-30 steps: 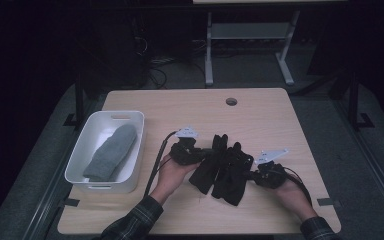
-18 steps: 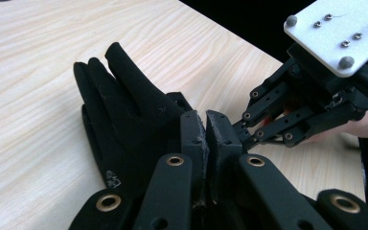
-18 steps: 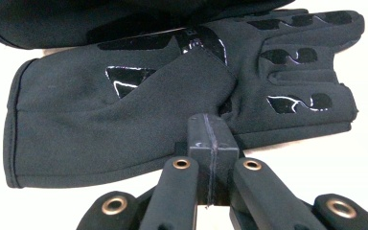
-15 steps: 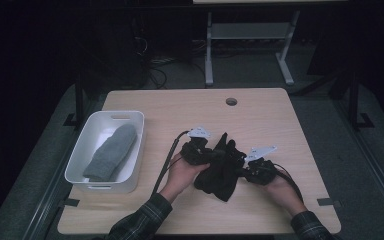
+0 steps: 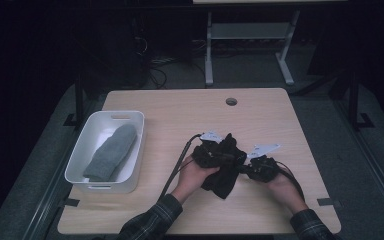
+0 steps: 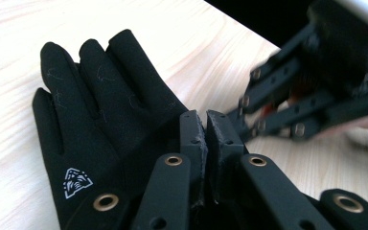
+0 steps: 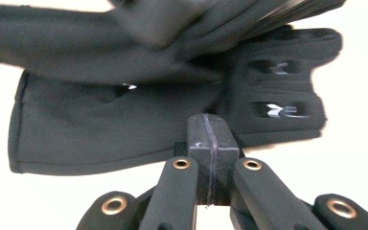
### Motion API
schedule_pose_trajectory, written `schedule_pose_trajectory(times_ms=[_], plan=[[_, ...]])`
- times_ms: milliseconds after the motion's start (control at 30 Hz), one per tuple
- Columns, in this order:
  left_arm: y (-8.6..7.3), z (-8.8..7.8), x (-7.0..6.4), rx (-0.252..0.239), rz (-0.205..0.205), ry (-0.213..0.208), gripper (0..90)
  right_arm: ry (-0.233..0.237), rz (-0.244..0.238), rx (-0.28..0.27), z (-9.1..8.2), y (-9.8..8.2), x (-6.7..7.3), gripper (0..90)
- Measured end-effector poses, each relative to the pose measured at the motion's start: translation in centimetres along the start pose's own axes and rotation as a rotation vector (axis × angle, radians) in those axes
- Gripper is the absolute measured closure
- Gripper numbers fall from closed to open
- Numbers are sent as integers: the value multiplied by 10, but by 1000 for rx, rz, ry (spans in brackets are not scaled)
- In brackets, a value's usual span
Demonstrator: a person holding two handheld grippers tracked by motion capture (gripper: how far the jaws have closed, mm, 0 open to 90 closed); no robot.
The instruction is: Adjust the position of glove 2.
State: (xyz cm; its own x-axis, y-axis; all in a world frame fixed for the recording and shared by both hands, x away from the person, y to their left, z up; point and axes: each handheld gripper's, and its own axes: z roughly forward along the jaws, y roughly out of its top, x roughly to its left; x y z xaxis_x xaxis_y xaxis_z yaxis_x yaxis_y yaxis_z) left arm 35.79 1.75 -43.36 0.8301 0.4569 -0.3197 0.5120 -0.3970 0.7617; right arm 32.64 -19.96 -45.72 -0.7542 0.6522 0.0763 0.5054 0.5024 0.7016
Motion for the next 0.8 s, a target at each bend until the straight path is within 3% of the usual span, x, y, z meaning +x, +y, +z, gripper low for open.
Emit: schedule_pose_trajectory(times_ms=[200, 333, 400, 533, 800], plan=[[2, 1, -4, -14, 13, -18, 732, -66, 55, -22, -18, -11, -22, 785], [2, -3, -8, 15, 57, -25, 877, -111, 89, -23, -24, -20, -34, 607], [0, -4, -11, 41, 78, -29, 894, -131, 101, -17, -24, -23, -37, 484], [-8, -2, -20, 84, 109, -39, 894, -174, 111, 3, -22, -27, -42, 391], [-26, 19, -18, 172, 109, -35, 894, -212, 109, 16, -18, -31, -47, 292]])
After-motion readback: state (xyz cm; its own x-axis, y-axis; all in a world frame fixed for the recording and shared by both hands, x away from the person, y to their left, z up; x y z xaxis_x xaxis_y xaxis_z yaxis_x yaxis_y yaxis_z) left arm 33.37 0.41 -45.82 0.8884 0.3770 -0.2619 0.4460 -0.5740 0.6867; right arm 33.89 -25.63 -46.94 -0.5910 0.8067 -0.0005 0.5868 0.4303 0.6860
